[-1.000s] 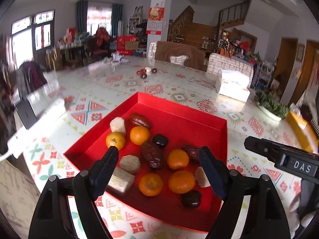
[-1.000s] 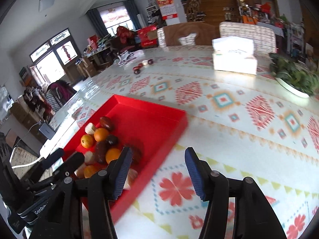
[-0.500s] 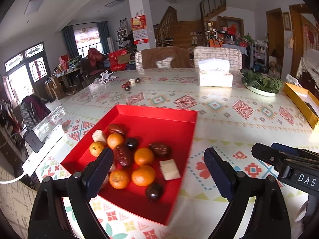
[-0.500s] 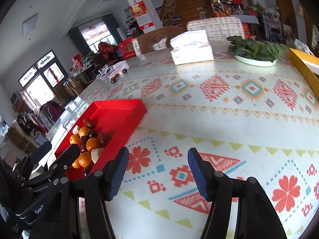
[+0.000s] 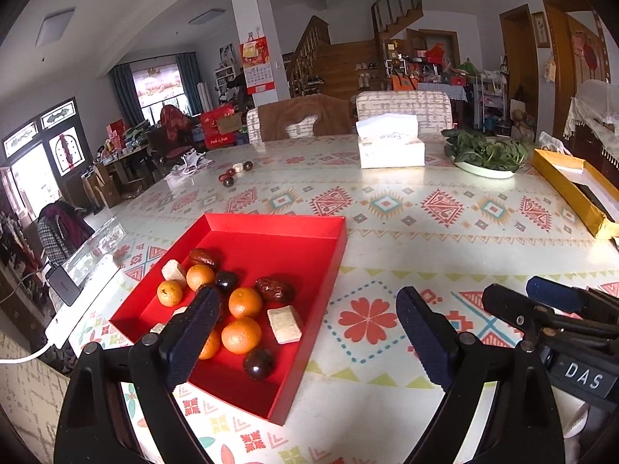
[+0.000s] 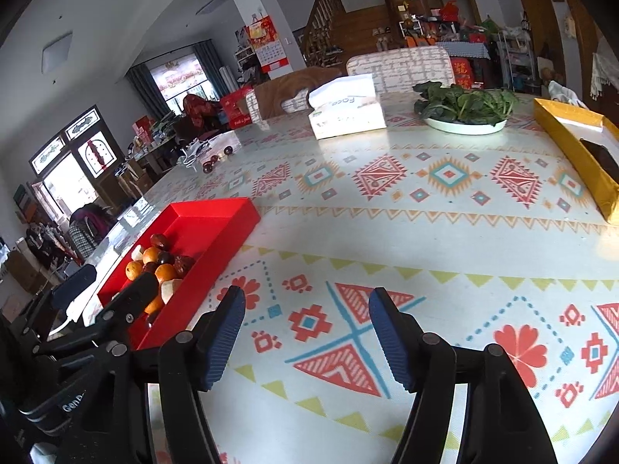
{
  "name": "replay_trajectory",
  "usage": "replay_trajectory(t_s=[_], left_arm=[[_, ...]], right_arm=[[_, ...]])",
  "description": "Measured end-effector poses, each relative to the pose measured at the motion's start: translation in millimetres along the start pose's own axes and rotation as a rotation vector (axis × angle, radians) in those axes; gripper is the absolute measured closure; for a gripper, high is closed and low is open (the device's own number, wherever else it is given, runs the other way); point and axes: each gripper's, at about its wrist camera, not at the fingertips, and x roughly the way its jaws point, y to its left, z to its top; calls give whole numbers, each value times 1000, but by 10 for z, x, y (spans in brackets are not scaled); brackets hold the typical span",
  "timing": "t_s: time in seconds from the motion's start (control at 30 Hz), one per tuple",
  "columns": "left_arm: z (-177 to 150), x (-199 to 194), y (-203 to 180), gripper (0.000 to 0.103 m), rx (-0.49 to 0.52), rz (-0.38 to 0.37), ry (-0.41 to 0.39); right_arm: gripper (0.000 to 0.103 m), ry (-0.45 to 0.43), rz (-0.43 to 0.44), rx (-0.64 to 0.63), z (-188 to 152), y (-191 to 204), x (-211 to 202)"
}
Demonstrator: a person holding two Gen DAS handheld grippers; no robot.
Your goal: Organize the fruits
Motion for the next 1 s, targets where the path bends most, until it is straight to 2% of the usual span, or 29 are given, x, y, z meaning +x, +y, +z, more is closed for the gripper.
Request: replay_trajectory(t_s=[0.37,0.43,0.5,0.63,0.7,0.77,0.87,1.0], left_arm=[[47,-307,27,10,-32,35,-102],[57,-404,55,2,-48,57,-143],[67,-533,86,0,-68,88,-202],[96,-841,194,0,-123,136,-330],[109,-972,236,0,-146,142,-369],[111,-1027,253,0,-157,157,-384],[140,-1017,252,0,-155,183,-353],[162,-930,297,0,-180,123,-281]], right_arm=[[28,-35,-13,-54,-119,60,-155],[28,-44,-15,-68,-144,85,-189],[28,-53,-19,-84,-169,117,-232],[25,-90,-24,-115,-205,181,-351],[23,-111,-25,-134,-218,218,-416],[22,-126,-24,-152,-222,261,-463],[21,-143,-10,-186,-238,352,-540],[17,-159,-3,-249,-267,491,-609]])
